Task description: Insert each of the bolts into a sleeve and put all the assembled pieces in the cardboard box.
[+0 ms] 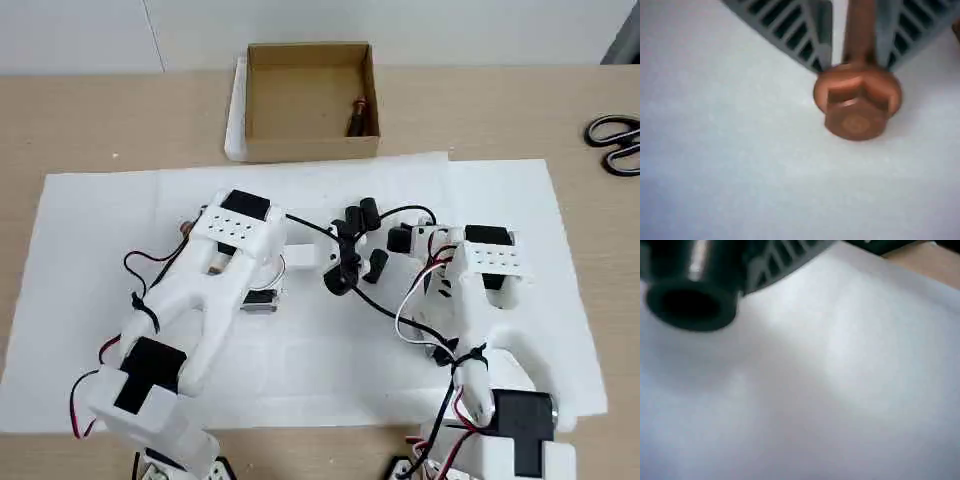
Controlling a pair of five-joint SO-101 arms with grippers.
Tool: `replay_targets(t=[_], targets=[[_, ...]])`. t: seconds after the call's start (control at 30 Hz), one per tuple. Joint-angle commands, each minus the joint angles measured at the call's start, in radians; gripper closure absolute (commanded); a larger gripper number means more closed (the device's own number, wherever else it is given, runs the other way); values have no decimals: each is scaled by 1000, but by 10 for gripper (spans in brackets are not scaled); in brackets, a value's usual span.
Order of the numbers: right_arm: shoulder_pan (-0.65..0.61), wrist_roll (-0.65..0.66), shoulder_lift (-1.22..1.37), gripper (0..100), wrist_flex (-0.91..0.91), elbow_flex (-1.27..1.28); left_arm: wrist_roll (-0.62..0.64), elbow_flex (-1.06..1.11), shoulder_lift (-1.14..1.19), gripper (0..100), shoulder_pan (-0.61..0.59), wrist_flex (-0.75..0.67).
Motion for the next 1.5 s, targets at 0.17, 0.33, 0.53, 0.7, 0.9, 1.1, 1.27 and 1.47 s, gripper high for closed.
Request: replay_targets(t=[0.17, 0.33, 0.53, 0.7, 0.9, 1.1, 1.27, 1.47], targets=[[10, 8, -44, 991, -8, -3, 2, 51, 12, 939, -17, -77], [10, 8, -44, 991, -8, -3, 2, 84, 32, 939, -20, -98], [7, 5, -44, 991, -8, -3, 2, 82, 32, 961, -18, -98], [8, 3, -44, 991, -7, -3, 3, 85, 32, 994, -18, -97], [2, 2, -45, 991, 2, -18, 77, 21, -23, 994, -12, -75], [7, 2, -45, 991, 77, -130, 144, -140, -186, 994, -11, 14], [2, 2, -45, 991, 160, -272, 190, -226, -301, 994, 26, 120], [2, -34, -45, 991, 292, -482, 334, -341, -453, 994, 31, 124]])
